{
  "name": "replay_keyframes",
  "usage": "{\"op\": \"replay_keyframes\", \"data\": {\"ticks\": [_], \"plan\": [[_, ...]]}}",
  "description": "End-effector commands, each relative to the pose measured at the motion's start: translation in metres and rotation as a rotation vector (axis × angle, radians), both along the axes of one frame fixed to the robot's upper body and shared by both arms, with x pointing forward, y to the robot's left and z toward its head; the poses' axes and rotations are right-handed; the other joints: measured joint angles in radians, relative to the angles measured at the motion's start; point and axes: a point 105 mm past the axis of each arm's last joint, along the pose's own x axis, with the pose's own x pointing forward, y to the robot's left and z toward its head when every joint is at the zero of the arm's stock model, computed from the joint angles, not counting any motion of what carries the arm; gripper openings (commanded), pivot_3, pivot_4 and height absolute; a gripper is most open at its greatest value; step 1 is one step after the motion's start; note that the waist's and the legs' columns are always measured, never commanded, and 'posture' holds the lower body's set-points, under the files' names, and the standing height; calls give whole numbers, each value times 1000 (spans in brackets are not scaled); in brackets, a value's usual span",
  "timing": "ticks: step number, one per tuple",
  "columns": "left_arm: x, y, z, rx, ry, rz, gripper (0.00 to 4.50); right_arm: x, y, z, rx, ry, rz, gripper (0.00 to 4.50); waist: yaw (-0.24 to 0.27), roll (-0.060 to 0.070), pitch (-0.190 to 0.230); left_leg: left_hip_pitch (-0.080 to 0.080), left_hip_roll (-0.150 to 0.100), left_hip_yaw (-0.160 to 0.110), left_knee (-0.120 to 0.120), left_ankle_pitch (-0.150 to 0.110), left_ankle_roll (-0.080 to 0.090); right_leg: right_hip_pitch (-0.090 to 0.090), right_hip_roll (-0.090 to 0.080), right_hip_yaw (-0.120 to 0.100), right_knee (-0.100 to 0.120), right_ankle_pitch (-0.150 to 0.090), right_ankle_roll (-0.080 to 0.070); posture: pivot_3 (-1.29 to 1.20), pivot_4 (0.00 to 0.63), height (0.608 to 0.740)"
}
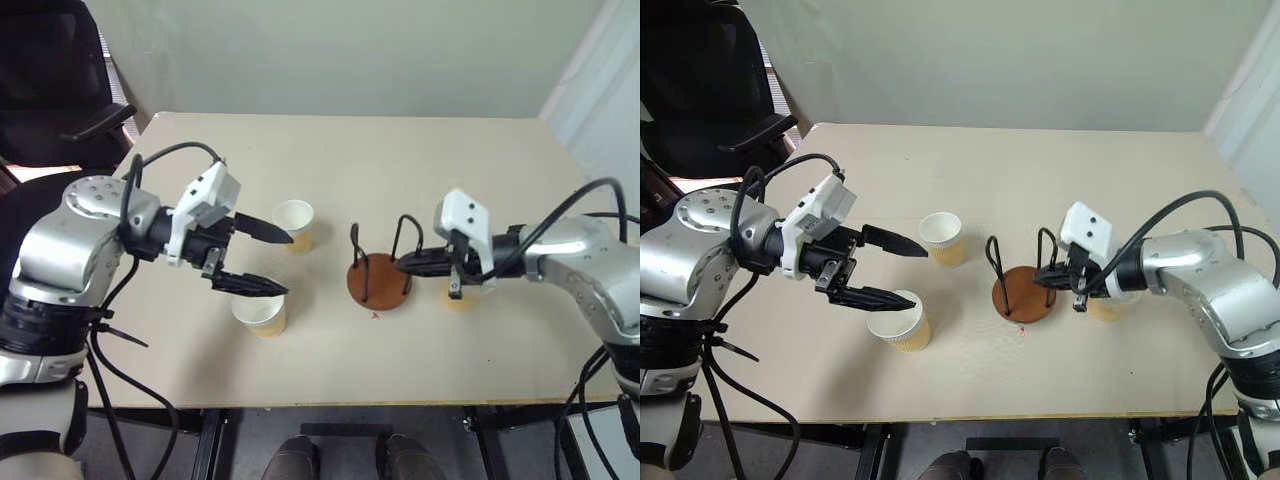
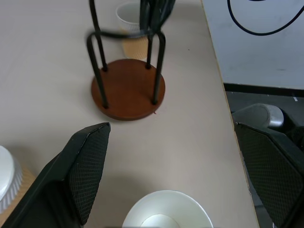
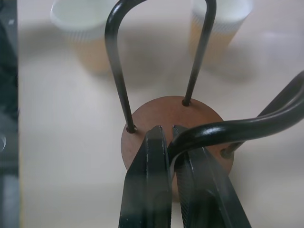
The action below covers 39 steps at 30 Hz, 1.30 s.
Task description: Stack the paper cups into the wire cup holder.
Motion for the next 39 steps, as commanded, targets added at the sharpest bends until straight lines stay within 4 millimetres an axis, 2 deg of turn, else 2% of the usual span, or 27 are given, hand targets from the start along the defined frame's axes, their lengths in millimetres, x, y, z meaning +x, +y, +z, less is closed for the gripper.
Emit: {"op": "replay_keyframes", "data": {"ticks": [1, 7, 10, 15, 23, 27, 33, 39], "plan": [[-6, -5, 10, 23, -64, -36, 4500, -7, 4, -3, -22, -27, 33, 15, -1, 0, 0, 0, 0, 0, 0, 0, 0, 0, 0, 0, 0, 0, 0, 0, 150, 740], [-5, -4, 9, 36, -70, -28, 4500, -7, 7, -24, -54, 11, 24, 15, -3, 0, 0, 1, 0, 0, -1, 0, 0, 0, 0, 0, 0, 0, 0, 0, 150, 740], [-6, -4, 9, 40, -72, -28, 4500, -7, 5, -28, -59, 33, 21, 762, -3, 0, 0, 1, 0, 0, -1, 0, 0, 0, 0, 0, 0, 0, 0, 0, 150, 740], [-12, 0, 4, 75, -69, -41, 4500, -12, 3, -28, -45, 59, 20, 2437, -4, 0, 0, 1, 0, 0, -1, 0, 0, 0, 0, 0, 0, 0, 0, 0, 150, 740], [-25, 19, -17, 287, -153, -76, 4500, -29, -16, -29, -82, 94, 12, 2437, -4, 0, 0, 1, 0, 0, -2, 0, 0, 0, 0, 0, -1, 0, 0, 0, 150, 740], [-25, 24, -19, 318, -195, -70, 4500, -39, -27, -24, -105, 87, 12, 2437, -3, -1, 0, 1, 0, 0, -2, 0, 0, 0, 0, 0, 0, 0, -1, 0, 150, 740], [-24, 31, -33, 447, -279, -110, 4500, -45, -40, -6, -108, 48, -11, 2437, -4, -1, 0, 2, 0, 0, -2, -1, 1, 0, 0, 0, 1, 0, -4, 0, 150, 740], [-25, 33, -47, 547, -308, -152, 4500, -45, -40, 22, -44, 19, -6, 2437, -5, 0, 0, 3, 0, 0, -3, -4, 7, 0, 0, 0, 2, 0, -8, 0, 150, 740]]}}
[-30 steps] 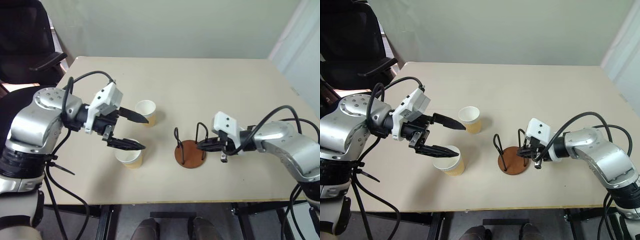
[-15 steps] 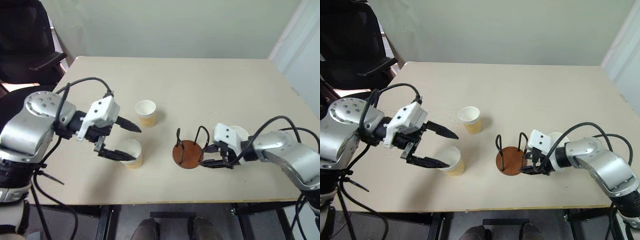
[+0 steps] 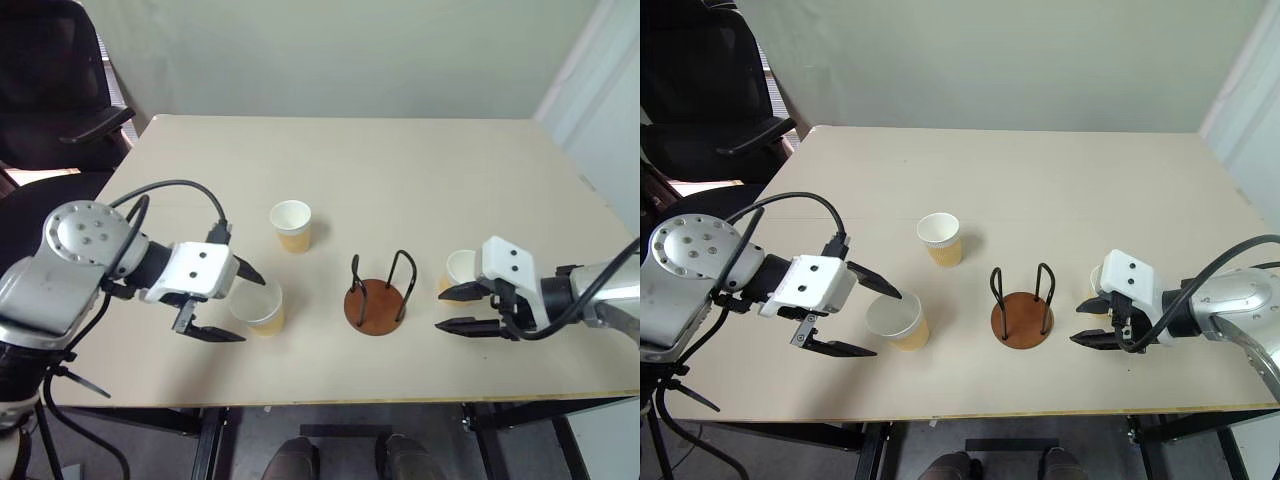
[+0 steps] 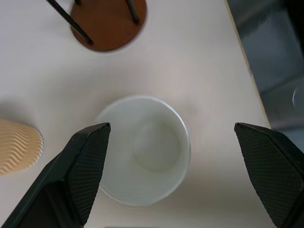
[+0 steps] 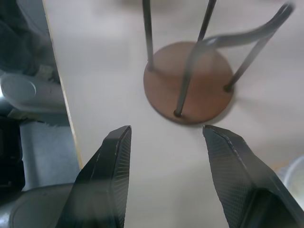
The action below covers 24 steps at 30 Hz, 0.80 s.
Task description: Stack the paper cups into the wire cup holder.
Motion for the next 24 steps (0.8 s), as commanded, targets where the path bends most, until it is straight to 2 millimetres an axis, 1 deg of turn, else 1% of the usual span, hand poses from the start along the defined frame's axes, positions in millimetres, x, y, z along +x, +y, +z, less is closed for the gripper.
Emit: {"op": "replay_keyframes", "data": {"ticks": [1, 5, 10, 11, 13, 15, 17, 19, 23, 24], "plan": [[-3, -1, -2, 56, -28, -32, 4500, -2, 1, 27, 34, -66, 22, 2437, 0, 0, 0, 0, 0, 0, 0, 0, 0, 0, 0, 0, 0, 0, 0, 0, 150, 740], [-4, 1, -13, 108, -25, -41, 4500, -1, 3, 49, 80, -90, 27, 2437, -1, 0, 0, 0, 0, 0, 0, 0, 0, 0, 0, 0, 0, 0, -2, 0, 150, 740], [0, -2, -27, 145, -42, -52, 4500, 2, 8, 63, 104, -117, 29, 2437, -1, 0, 0, 0, 0, 0, 0, 0, 0, 0, 0, 0, 0, -1, -2, 0, 150, 740], [2, -4, -31, 151, -54, -54, 4327, 3, 9, 64, 107, -119, 31, 2462, -1, 0, 0, 0, 0, 0, 0, 0, 0, 0, 0, 0, 0, -1, -2, 0, 150, 740], [6, -7, -36, 155, -72, -60, 3914, 3, 10, 66, 110, -119, 32, 2470, -1, 0, 0, 0, 0, 0, 0, 0, -1, 0, 0, 0, 0, 0, -2, 0, 150, 740], [6, -7, -37, 152, -78, -64, 3201, 3, 11, 68, 113, -119, 31, 2470, -1, 0, 0, 0, 0, -1, 0, 0, -1, 0, 0, 0, 0, 0, -2, 0, 150, 740], [3, 0, -32, 145, -75, -61, 2506, 3, 12, 70, 121, -119, 29, 2470, -1, 0, 0, 0, 0, 0, 0, 1, -2, -1, 0, 0, 0, 0, -2, 0, 150, 740], [0, 3, -26, 129, -70, -58, 1716, 3, 11, 72, 129, -123, 26, 2470, -2, 0, 0, 0, 0, 0, -1, 1, -2, -1, 0, 0, 0, 0, -1, 0, 150, 740], [-1, -1, -15, 88, -72, -60, 226, 3, 9, 74, 138, -144, 27, 2470, -1, 0, 0, 0, 0, 0, -1, 1, -1, -1, 0, 0, 0, 0, -1, 0, 150, 740], [-2, -3, -10, 70, -65, -60, 17, 3, 8, 75, 142, -152, 29, 2470, -1, 0, 0, 0, 0, 0, -1, 1, -1, -1, 0, 0, 0, 0, -1, 0, 150, 740]]}}
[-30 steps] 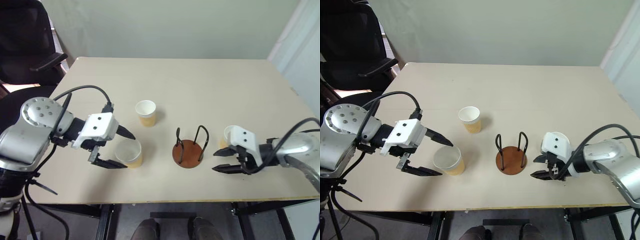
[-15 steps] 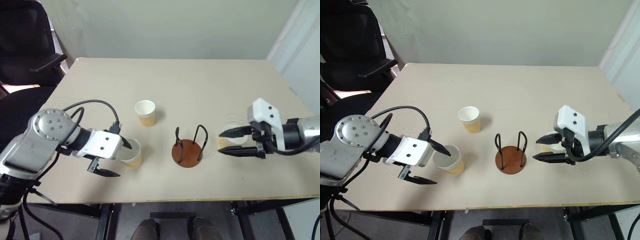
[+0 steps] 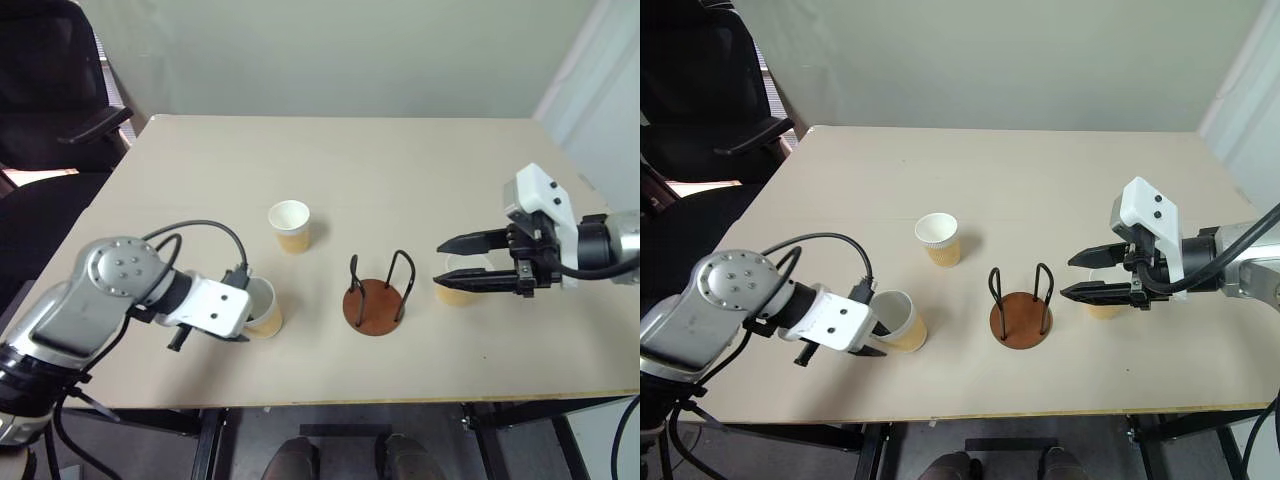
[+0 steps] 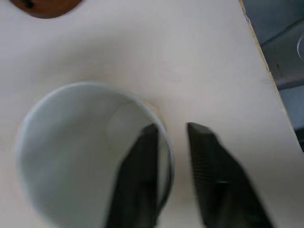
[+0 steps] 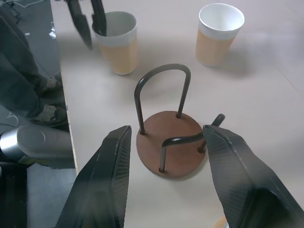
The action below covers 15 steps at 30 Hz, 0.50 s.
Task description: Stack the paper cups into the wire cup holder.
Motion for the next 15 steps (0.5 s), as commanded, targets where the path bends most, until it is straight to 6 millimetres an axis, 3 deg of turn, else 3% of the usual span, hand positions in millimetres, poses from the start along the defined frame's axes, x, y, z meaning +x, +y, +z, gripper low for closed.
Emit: {"op": "replay_keyframes", "data": {"ticks": [1, 11, 14, 15], "plan": [[-3, -8, 24, -57, -21, -18, 17, -2, -3, 15, 19, -80, -1, 2470, 0, 0, 0, 0, 0, 0, 0, 0, 0, 0, 0, 0, 0, 0, 0, 0, 150, 740], [-17, -33, 82, -220, 70, -82, 17, -4, -4, 23, 57, -138, 2, 2470, -1, 0, 0, 0, 0, 0, 0, 0, 0, 0, 0, 0, 1, 0, 0, 0, 150, 740], [-17, -43, 107, -281, 59, -125, 17, -6, -5, 26, 66, -153, -1, 2470, 0, 0, 0, -1, 0, 0, 0, 0, -1, 0, 0, 0, 0, 1, 1, 0, 150, 740], [-7, -48, 119, -320, 42, -139, 17, -8, -7, 27, 64, -150, -8, 2470, 2, 0, 0, 0, 0, 0, 0, 1, -1, 0, 0, 0, -1, 1, 1, 0, 150, 740]]}}
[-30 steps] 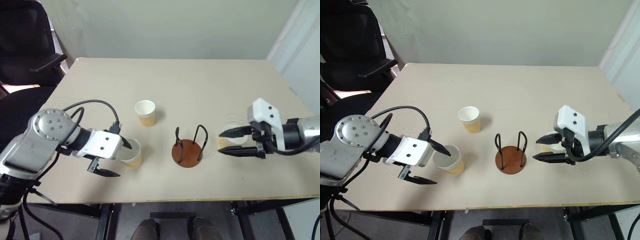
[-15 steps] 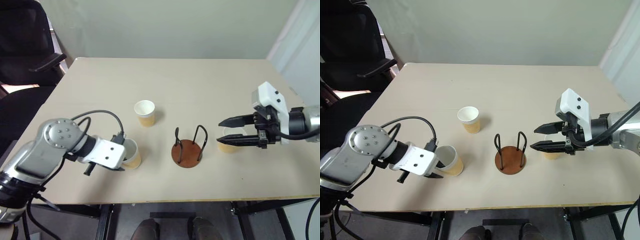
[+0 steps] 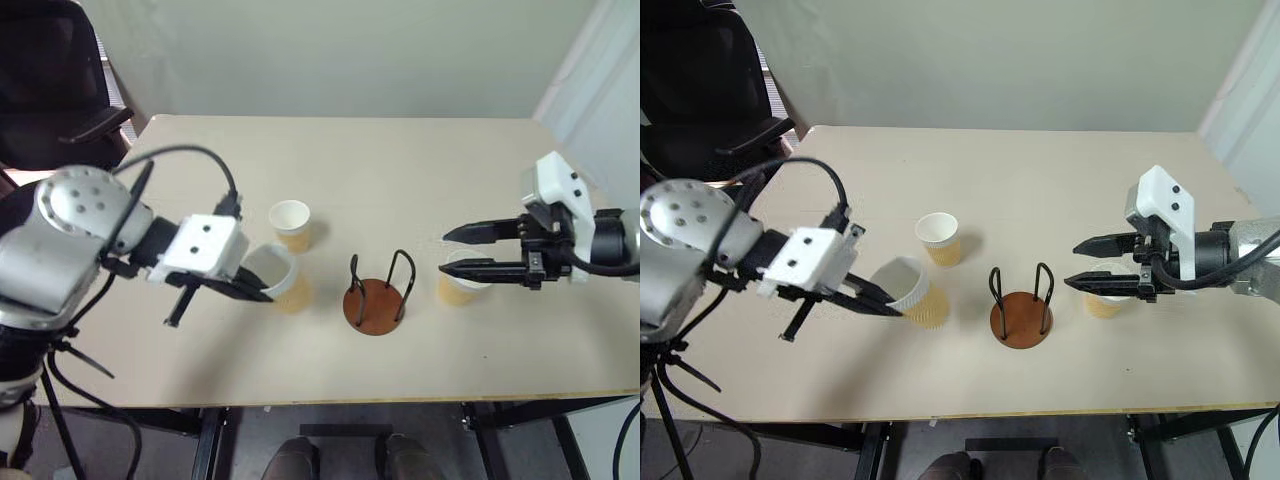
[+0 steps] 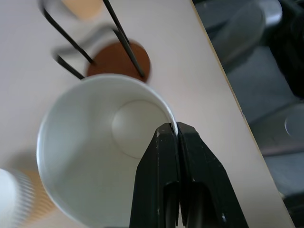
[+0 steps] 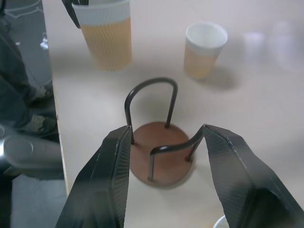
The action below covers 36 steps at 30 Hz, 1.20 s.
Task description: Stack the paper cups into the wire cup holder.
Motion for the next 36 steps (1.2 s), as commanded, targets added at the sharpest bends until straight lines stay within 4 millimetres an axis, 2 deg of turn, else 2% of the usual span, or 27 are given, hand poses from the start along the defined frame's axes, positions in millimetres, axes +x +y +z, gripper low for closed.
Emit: {"op": "replay_keyframes", "data": {"ticks": [1, 3, 5, 9, 15, 21, 27, 32, 35, 36], "plan": [[12, -12, 34, -87, -9, -61, 17, -8, -3, 13, 3, -64, -9, 2470, 8, 0, 0, 0, 0, 0, 0, 0, 0, 0, 0, 0, 0, 0, 0, 0, 150, 740], [22, -26, 55, -160, -17, -105, 17, -13, -6, 12, -3, -47, -25, 2470, 13, 0, 0, 0, 0, -1, 0, 0, 0, 2, -1, 0, -2, 0, 0, 0, 150, 740], [23, -37, 69, -211, -7, -156, 17, -17, -8, 11, -6, -30, -37, 2470, 12, 0, 0, -1, -1, 0, 0, 0, 1, 2, -2, 0, -2, 0, 0, 0, 150, 740], [31, -59, 77, -238, 4, -237, 17, -26, -11, 4, -7, -4, -79, 2470, 10, 0, 0, -2, -2, 1, 1, 2, -2, 1, -3, 1, -5, 2, 6, 0, 150, 740], [37, -88, 52, -169, 70, -341, 17, -35, -17, -1, -10, -5, -151, 2470, 13, 0, 0, -4, -2, 2, 1, 1, -1, 1, -4, 1, -4, -2, 13, 0, 150, 740], [45, -98, 13, -24, 51, -405, 17, -40, -20, 0, -13, -22, -199, 2470, 17, 0, 0, -5, -4, 3, 1, -1, 1, 1, -6, 1, -5, -4, 17, 0, 150, 740], [48, -109, -15, 80, -19, -495, 17, -41, -21, 0, -22, -28, -216, 2470, 22, 0, 0, -5, -6, 4, 4, -2, 3, 2, -8, 1, -5, -4, 20, 0, 150, 740], [48, -116, -22, 108, -41, -525, 17, -42, -23, 0, -36, -25, -219, 2470, 23, 0, 0, -5, -6, 6, 8, -3, 6, 3, -9, 1, -4, -4, 22, 0, 150, 740], [48, -120, -24, 108, -47, -531, 562, -41, -24, -1, -48, -21, -218, 2470, 23, 0, 0, -5, -7, 6, 10, -4, 7, 4, -9, 1, -4, -4, 22, 0, 150, 740], [50, -122, -23, 98, -53, -527, 910, -40, -24, -2, -51, -21, -218, 2470, 23, 0, 0, -5, -7, 6, 11, -4, 7, 5, -9, 1, -4, -4, 22, 0, 150, 740]]}}
